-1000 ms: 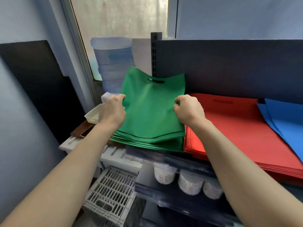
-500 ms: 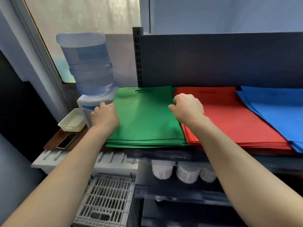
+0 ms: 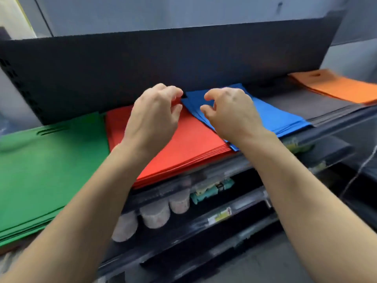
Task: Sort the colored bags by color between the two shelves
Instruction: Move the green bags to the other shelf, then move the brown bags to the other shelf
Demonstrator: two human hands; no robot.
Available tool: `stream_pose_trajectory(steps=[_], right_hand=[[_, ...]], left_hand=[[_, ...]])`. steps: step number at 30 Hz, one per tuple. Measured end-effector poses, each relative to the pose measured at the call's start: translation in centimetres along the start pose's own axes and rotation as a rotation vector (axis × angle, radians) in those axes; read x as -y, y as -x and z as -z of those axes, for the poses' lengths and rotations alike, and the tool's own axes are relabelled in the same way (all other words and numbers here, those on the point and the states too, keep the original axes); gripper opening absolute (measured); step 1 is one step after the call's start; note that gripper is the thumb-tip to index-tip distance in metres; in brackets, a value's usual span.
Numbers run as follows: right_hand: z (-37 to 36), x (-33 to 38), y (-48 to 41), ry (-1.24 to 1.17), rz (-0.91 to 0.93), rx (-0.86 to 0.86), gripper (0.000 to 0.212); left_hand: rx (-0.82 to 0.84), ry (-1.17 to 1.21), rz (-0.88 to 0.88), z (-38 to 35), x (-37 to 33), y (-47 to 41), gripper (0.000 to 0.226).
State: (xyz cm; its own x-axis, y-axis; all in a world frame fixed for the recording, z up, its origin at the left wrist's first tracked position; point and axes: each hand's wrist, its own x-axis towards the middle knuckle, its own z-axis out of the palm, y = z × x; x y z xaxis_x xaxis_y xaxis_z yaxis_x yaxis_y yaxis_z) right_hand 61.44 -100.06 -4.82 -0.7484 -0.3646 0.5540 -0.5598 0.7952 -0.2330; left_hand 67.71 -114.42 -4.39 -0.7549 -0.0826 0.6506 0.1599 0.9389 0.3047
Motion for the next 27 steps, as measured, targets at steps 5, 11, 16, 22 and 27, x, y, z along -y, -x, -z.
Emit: stream_pose_trajectory(steps=[5, 11, 16, 22, 27], right_hand=[[6.6, -12.8, 2.4, 0.135, -0.152, -0.073, 0.031], [15.5, -28.6, 7.3, 0.253, -0.404, -0.159, 0.03], [22.6, -39.2, 12.6, 0.418, -0.628, -0.207, 0.027], [28.1, -47.6, 17.8, 0.539, -0.84, -0.279, 0.025], [29.7, -54.3, 19.2, 0.594, -0.938, -0.285, 0.026]], left_hand=[[0.02, 0.108, -0.219, -7.7, -11.8, -3.9, 0.03], [0.027, 0.276, -0.442, -17.1, -27.9, -7.6, 0.029], [0.064, 0.393, -0.616, -23.9, -40.8, -9.1, 0.025], [0.052, 0.423, -0.839, -30.4, -52.0, -10.2, 0.017], [0.087, 0.469, -0.952, -36.5, -58.2, -12.0, 0.02]])
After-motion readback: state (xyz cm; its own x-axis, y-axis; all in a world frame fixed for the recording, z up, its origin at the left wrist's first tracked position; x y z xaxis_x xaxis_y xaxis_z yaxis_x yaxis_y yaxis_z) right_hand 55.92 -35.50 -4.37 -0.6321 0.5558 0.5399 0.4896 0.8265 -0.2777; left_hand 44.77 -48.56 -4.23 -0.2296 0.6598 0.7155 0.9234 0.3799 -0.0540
